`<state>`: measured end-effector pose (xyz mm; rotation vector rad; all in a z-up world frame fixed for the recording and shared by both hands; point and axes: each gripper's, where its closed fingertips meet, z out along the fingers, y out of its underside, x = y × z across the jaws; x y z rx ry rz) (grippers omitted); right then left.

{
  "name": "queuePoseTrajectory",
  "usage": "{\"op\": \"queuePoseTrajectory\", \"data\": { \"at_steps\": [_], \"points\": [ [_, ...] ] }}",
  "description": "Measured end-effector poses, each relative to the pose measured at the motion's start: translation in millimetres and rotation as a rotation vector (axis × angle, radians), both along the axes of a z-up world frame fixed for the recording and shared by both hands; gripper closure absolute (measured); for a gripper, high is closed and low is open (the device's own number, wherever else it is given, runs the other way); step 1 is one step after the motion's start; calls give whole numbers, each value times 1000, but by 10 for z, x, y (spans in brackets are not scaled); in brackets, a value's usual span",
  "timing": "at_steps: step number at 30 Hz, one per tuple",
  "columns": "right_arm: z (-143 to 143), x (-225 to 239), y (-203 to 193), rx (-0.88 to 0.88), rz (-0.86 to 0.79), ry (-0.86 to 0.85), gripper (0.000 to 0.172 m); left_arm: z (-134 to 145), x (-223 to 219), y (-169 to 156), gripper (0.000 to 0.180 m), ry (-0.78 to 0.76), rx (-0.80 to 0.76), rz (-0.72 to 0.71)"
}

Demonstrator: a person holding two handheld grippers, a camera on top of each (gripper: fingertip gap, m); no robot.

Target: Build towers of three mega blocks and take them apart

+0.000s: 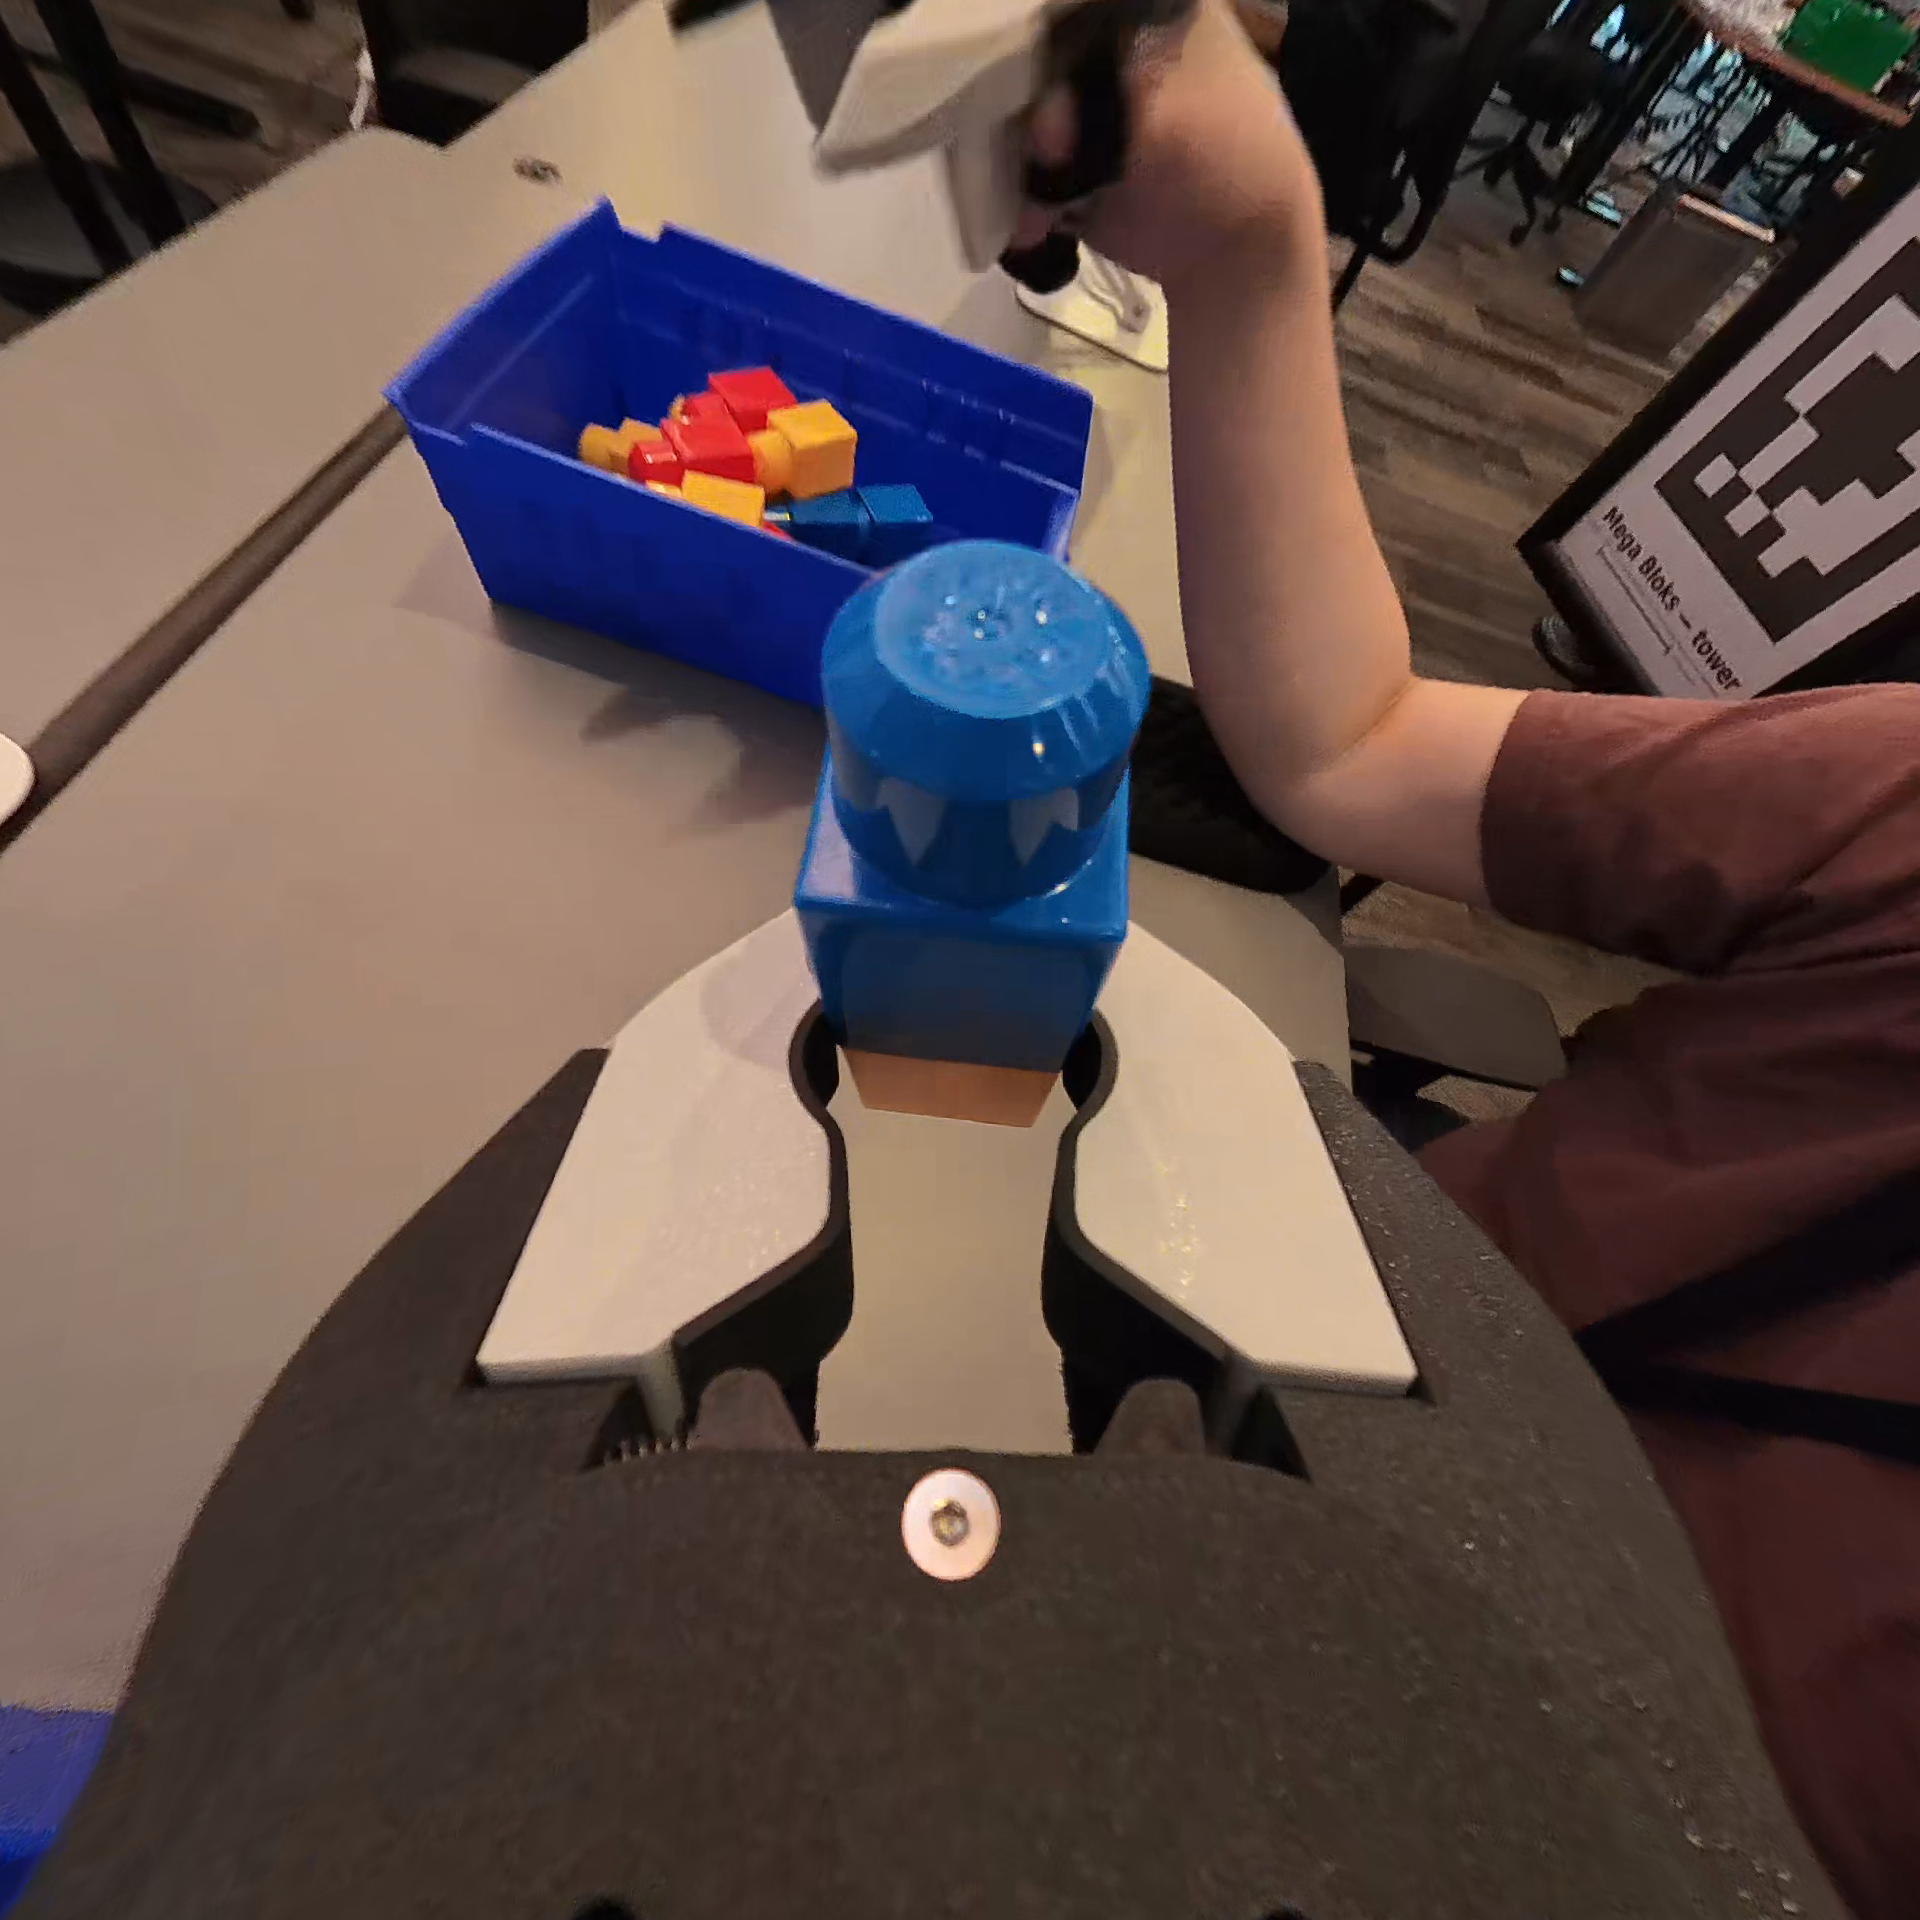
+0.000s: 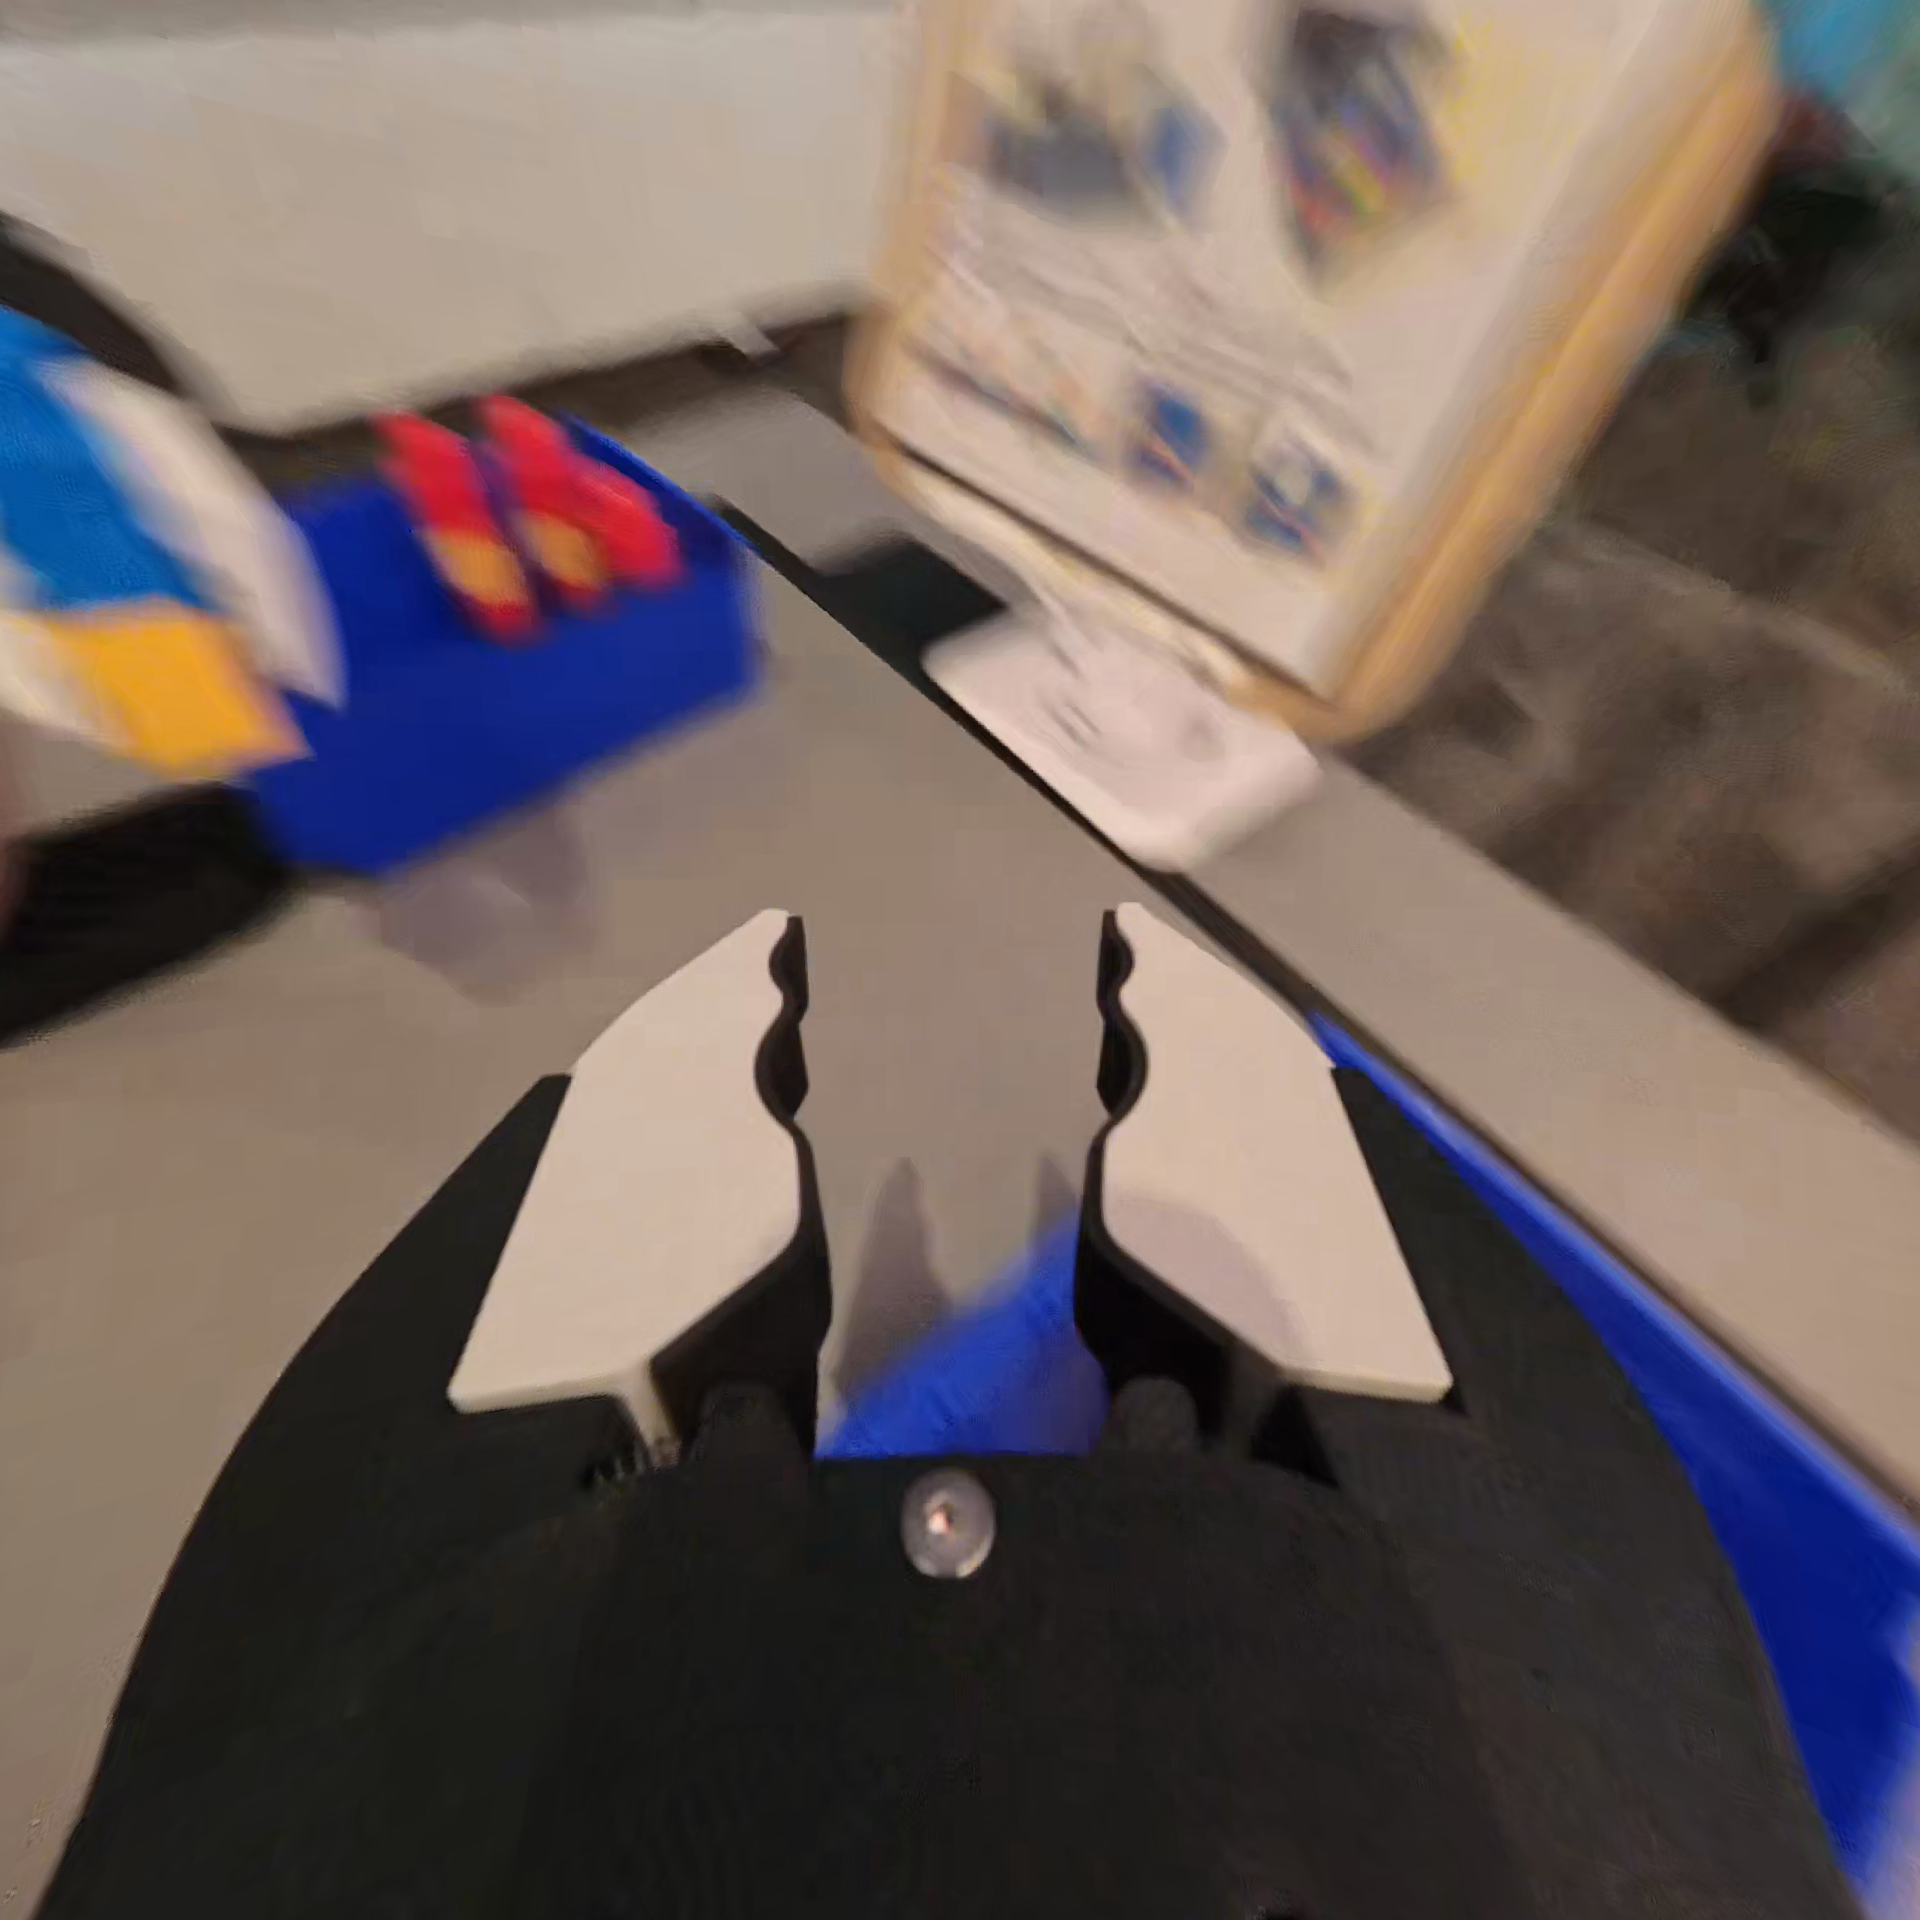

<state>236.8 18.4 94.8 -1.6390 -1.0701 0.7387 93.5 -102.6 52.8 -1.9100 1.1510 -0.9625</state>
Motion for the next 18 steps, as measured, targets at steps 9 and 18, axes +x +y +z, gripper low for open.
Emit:
{"op": "queuePoseTrajectory", "data": {
  "at_steps": [9,18],
  "points": [
    [-121,-1667,-1114,-98,550,118,118,-175,135,-24,140,52,-48,-23],
    [96,-1533,-960,-179,539,305,136,-12,317,182,137,-149,7,25]
  ]
}}
